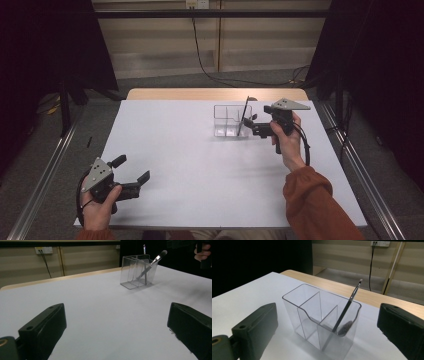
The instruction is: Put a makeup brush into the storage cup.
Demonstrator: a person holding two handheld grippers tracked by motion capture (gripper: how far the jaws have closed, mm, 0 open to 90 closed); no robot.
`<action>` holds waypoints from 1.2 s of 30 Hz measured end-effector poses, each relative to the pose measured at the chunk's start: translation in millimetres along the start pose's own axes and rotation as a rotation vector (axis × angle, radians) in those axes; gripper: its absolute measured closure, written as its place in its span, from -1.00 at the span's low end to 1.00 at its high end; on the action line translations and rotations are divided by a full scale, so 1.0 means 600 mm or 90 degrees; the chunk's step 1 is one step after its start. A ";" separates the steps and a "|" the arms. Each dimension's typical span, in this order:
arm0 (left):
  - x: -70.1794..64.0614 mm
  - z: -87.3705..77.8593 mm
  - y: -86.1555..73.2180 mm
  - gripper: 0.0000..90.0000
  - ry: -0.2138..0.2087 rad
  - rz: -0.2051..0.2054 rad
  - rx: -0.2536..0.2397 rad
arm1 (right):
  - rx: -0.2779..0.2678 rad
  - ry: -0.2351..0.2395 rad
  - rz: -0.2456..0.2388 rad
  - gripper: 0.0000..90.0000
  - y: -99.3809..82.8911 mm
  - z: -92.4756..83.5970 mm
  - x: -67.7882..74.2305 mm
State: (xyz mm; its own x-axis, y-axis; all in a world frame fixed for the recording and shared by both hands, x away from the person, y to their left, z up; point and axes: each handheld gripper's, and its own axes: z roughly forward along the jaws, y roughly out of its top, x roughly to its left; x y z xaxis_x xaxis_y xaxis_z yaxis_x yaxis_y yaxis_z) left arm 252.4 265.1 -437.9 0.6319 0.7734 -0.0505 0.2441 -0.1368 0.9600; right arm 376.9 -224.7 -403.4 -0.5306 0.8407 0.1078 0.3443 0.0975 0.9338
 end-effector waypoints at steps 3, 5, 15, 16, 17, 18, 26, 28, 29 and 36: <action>0.001 0.000 0.000 -0.95 0.001 0.002 0.001 | -0.004 -0.006 -0.003 -0.95 -0.004 -0.009 0.000; 0.001 0.000 0.000 -0.95 0.001 0.000 0.000 | -0.003 -0.010 -0.005 -0.96 -0.008 -0.015 0.001; 0.001 -0.002 0.001 -0.95 0.010 -0.002 -0.005 | 0.000 -0.016 -0.002 -0.99 -0.020 -0.042 0.008; 0.001 -0.002 0.001 -0.95 0.010 -0.002 -0.004 | -0.002 -0.016 -0.004 -0.99 -0.021 -0.045 0.008; 0.001 -0.002 0.000 -0.95 0.009 -0.002 -0.004 | -0.003 -0.016 -0.001 -0.99 -0.023 -0.047 0.009; 0.001 -0.003 0.001 -0.95 0.009 -0.002 -0.004 | 0.001 -0.013 0.000 -0.99 -0.024 -0.050 0.010; 0.001 -0.003 0.001 -0.95 0.008 0.001 -0.005 | -0.016 -0.014 0.002 -0.98 -0.034 -0.071 0.016; 0.001 -0.003 0.001 -0.95 0.007 0.001 -0.004 | -0.013 -0.011 -0.002 -0.98 -0.038 -0.076 0.018; 0.001 -0.003 0.001 -0.95 0.008 0.001 -0.004 | -0.016 -0.010 0.001 -0.98 -0.039 -0.079 0.019; 0.001 -0.004 0.001 -0.95 0.008 0.000 -0.003 | -0.032 -0.010 0.001 -0.98 -0.049 -0.099 0.021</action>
State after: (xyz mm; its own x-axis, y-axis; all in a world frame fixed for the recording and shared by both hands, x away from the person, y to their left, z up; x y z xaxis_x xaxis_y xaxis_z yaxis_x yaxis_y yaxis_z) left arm 251.2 266.7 -436.9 0.6222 0.7815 -0.0463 0.2398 -0.1339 0.9615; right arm 313.8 -248.5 -409.3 -0.5180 0.8491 0.1038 0.3058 0.0705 0.9495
